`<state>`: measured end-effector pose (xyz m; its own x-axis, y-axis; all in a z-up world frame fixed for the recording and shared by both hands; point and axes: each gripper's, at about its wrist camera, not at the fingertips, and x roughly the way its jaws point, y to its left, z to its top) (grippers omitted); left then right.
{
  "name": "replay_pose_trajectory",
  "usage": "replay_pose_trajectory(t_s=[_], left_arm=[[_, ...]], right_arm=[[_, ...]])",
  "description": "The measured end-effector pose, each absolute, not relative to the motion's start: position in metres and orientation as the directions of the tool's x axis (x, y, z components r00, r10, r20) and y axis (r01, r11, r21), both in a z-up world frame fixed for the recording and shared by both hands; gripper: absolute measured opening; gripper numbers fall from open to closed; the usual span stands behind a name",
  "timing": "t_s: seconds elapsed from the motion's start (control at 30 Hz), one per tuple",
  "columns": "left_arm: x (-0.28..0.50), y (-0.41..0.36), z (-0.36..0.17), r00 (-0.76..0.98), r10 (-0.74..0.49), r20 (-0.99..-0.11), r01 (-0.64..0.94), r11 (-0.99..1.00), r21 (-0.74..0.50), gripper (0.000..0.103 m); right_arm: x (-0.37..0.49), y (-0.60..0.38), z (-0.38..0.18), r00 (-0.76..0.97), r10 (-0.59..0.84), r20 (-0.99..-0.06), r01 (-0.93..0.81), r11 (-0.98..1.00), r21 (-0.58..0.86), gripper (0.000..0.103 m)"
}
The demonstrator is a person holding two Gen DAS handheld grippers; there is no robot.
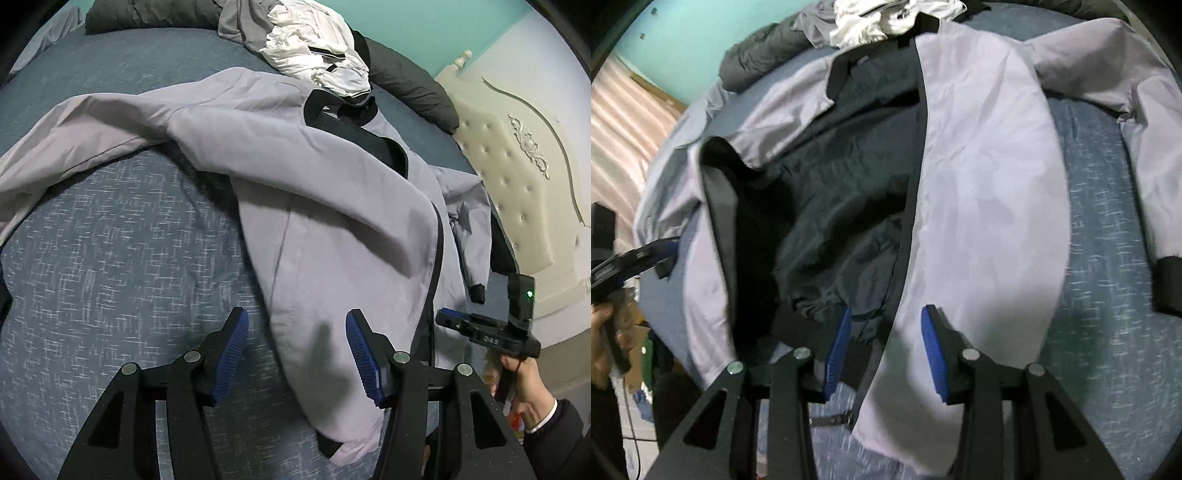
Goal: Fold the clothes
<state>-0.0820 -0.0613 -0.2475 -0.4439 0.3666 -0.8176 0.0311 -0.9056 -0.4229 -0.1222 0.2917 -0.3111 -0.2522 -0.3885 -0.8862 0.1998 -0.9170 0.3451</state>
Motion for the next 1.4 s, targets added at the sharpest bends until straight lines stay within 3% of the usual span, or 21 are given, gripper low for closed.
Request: replay_pose_trajectory(t_s=[0.1,0.13,0.17,0.37,0.7,0.93,1.07,1.17,1.4], left_arm=[[-0.079,-0.068,-0.246,-0.447,0.361,-0.818,0.028,-0.909,-0.416,0.059],[-0.078,-0.070,-0.246,-0.449,0.361,-0.817,0.027,-0.909,-0.417,0.059],[-0.077,-0.072,-0.246,-0.451,0.361,-0.816,0.027,-0.909,-0.417,0.059],[-0.078,-0.077,-0.250,-0.445,0.363,-0.819,0.029,-0.908,-0.419,0.059],[-0.079,-0.071,-0.245,-0.448,0.372,-0.813,0.033,-0.902,-0.431,0.060],[-0.071,-0.077,-0.233,-0.452,0.357,-0.817,0.028,-0.910,-0.413,0.060],[-0.072,-0.083,-0.237,-0.445,0.353,-0.823,0.035,-0.911,-0.410,0.065],[-0.074,-0.086,-0.245,-0.431,0.354,-0.830,0.040,-0.911,-0.410,0.066],[-0.074,-0.086,-0.264,-0.385,0.370,-0.846,0.043,-0.908,-0.416,0.066]], right_arm=[[-0.127,0.284,-0.322,-0.254,-0.349,-0.902,0.193,-0.932,0.306,0.030],[-0.127,0.284,-0.324,-0.255,-0.338,-0.906,0.188,-0.936,0.296,0.018],[-0.128,0.285,-0.326,-0.257,-0.334,-0.907,0.179,-0.939,0.295,0.013],[-0.124,0.293,-0.313,-0.300,-0.370,-0.879,0.199,-0.926,0.321,0.006],[-0.124,0.253,-0.254,-0.282,-0.585,-0.760,0.360,-0.799,0.481,0.006],[-0.137,0.202,-0.302,-0.154,-0.563,-0.812,0.375,-0.793,0.479,0.006],[-0.132,0.216,-0.300,-0.174,-0.573,-0.801,0.376,-0.790,0.484,0.015],[-0.130,0.249,-0.272,-0.248,-0.589,-0.769,0.368,-0.792,0.487,0.034],[-0.126,0.332,-0.250,-0.335,-0.519,-0.786,0.276,-0.852,0.445,0.035]])
